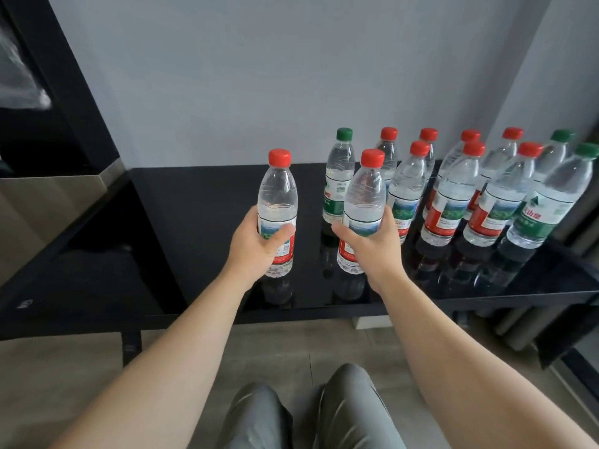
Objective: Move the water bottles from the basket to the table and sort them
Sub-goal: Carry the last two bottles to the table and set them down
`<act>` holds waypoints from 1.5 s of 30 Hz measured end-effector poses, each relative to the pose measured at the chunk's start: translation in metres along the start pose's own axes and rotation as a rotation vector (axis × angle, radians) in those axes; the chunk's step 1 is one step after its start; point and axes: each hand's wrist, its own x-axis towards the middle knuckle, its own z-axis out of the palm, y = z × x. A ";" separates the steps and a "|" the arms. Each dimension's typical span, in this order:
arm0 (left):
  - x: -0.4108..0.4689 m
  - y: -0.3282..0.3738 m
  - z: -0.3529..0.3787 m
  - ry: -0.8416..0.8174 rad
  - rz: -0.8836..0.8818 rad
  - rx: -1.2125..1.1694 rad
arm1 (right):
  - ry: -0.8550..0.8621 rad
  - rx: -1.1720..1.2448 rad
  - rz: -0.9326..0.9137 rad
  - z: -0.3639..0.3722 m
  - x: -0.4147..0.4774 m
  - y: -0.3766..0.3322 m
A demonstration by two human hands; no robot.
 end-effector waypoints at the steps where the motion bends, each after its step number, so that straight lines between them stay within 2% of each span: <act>1: 0.002 -0.004 0.002 0.010 -0.001 -0.004 | 0.005 0.006 0.007 0.000 0.002 0.003; 8: 0.007 -0.021 0.016 0.053 -0.007 0.021 | 0.034 0.030 0.027 0.002 0.002 0.022; 18: 0.002 -0.015 0.015 0.069 0.007 0.152 | -0.078 -0.061 -0.019 -0.004 0.003 0.025; 20: 0.000 -0.010 0.013 0.097 0.047 0.201 | -0.013 -0.190 -0.118 -0.007 -0.002 0.021; 22: -0.004 0.001 0.011 0.182 0.146 0.324 | 0.121 -0.387 -0.278 -0.010 -0.008 0.011; 24: -0.009 0.019 0.010 0.274 0.314 0.573 | 0.199 -0.603 -0.492 -0.011 -0.010 -0.003; 26: -0.012 0.038 0.012 0.309 0.454 0.816 | 0.171 -0.810 -0.609 -0.010 -0.010 -0.018; 28: -0.009 0.050 0.015 0.265 0.486 0.964 | 0.077 -0.982 -0.583 -0.006 -0.007 -0.031; 30: -0.006 0.051 0.018 0.228 0.445 1.035 | 0.024 -1.046 -0.524 -0.003 -0.005 -0.037; 36: 0.006 0.041 0.018 0.224 0.451 0.969 | 0.060 -0.950 -0.486 0.003 0.003 -0.034; 45: 0.062 0.035 0.022 0.180 0.439 0.934 | 0.040 -0.951 -0.477 0.019 0.051 -0.029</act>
